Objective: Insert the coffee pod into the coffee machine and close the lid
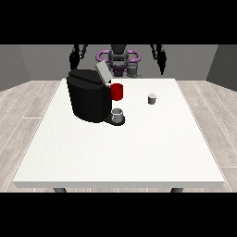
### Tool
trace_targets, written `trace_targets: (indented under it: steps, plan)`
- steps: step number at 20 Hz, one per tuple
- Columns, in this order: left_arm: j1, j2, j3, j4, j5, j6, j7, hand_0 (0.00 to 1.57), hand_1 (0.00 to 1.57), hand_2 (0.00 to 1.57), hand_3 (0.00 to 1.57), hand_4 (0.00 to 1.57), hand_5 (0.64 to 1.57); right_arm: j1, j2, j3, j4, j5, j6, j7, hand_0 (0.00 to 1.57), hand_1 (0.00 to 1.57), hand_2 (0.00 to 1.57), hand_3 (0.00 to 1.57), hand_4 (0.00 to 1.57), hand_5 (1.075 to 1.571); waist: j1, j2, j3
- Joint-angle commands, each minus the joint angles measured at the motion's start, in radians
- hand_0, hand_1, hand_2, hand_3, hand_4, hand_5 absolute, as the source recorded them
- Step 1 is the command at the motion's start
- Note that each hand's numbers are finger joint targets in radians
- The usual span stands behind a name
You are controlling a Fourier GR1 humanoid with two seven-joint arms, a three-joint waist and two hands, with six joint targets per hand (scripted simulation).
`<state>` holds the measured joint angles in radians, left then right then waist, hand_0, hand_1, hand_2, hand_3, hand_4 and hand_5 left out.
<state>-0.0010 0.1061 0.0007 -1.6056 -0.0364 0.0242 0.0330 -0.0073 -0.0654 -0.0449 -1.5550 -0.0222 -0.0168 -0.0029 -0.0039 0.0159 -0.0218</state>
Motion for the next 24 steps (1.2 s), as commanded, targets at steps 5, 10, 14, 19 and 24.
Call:
trace_targets:
  steps: [5,10,14,19,24]
  plan:
    - [0.050,-0.045,0.000,0.061,0.061,-0.067,-0.181,0.00,0.00,0.00,0.00,0.27,1.571,0.070,0.003,0.068,-0.029,0.039,0.028,0.049,0.00,0.00,0.00,0.00,0.13,1.571,-0.015,-0.062,0.0214]
    - [0.103,0.001,-0.023,0.033,0.038,-0.141,-0.276,0.00,0.00,0.00,0.00,0.24,1.571,0.019,0.062,-0.059,0.042,0.033,-0.127,-0.119,0.00,0.00,0.00,0.00,0.09,1.571,0.036,-0.039,0.0218]
    - [0.022,0.073,0.020,0.038,-0.002,-0.135,-0.169,0.00,0.00,0.00,0.00,0.21,1.571,-0.003,0.016,-0.050,-0.031,-0.006,-0.082,0.002,0.00,0.00,0.00,0.00,0.27,1.571,-0.010,-0.065,0.0217]
    - [-0.072,0.147,0.067,0.143,-0.046,-0.156,-0.163,0.00,0.00,0.00,0.00,0.00,1.571,-0.023,0.064,0.000,0.008,0.043,-0.123,-0.072,0.00,0.00,0.00,0.00,0.17,1.571,-0.026,0.008,0.0217]
    - [-0.223,0.223,0.178,0.319,0.031,-0.214,-0.097,0.00,0.00,0.00,0.00,0.00,1.571,-0.042,0.049,0.015,-0.045,0.014,-0.077,-0.058,0.00,0.00,0.00,0.00,0.19,1.571,-0.110,0.064,0.0214]
